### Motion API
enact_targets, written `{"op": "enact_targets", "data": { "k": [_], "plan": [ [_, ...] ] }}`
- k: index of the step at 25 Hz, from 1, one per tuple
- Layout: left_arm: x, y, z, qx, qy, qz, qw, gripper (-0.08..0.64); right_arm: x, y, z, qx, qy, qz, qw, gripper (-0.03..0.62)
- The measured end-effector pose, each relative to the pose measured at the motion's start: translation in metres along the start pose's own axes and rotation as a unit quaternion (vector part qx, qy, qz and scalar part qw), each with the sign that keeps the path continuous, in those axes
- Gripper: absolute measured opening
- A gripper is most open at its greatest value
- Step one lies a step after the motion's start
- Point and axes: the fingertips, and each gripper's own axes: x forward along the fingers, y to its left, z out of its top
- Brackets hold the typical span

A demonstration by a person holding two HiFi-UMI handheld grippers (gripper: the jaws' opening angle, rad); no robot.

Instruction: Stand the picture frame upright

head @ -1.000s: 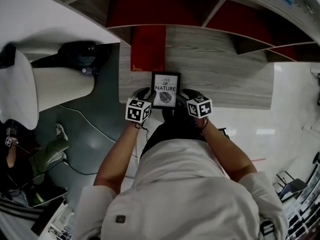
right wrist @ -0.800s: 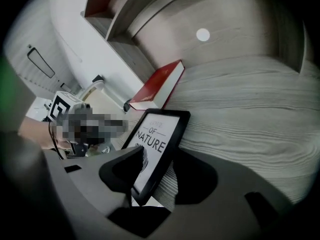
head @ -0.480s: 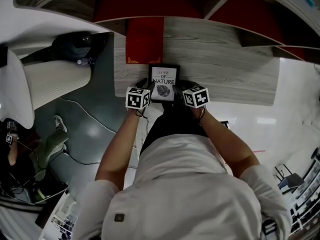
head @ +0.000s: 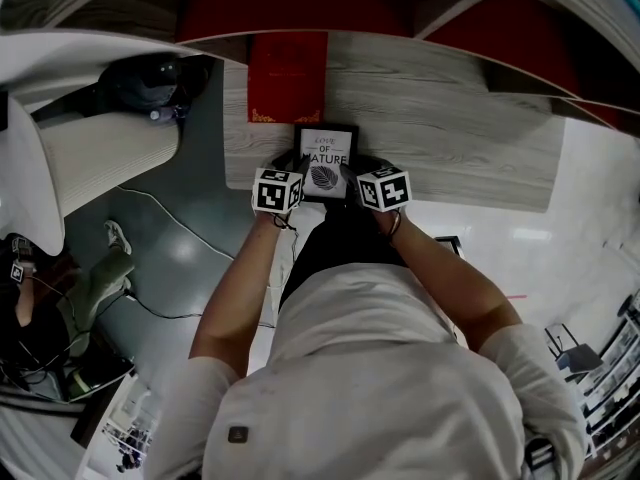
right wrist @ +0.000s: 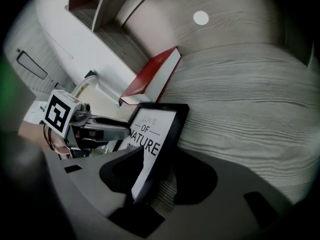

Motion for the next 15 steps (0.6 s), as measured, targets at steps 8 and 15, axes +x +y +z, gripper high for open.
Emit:
{"op": "enact_targets", "data": {
  "k": [8,15],
  "plan": [
    [-0.0010,0.0066,0.0013,-0.024,-0.001,0.005,0.9997,0.120,0.0016,-0.0098,0.0012,0.002,0.010,-0.053,0.999,0.109],
    [-0.0055,0.0076,0.0019,-0.035,0.003,-0.002,0.9994,0.089,-0.0035,-0.0092,0.0045,0.018,-0.002,-0.050,0.999,0.092]
  ]
}}
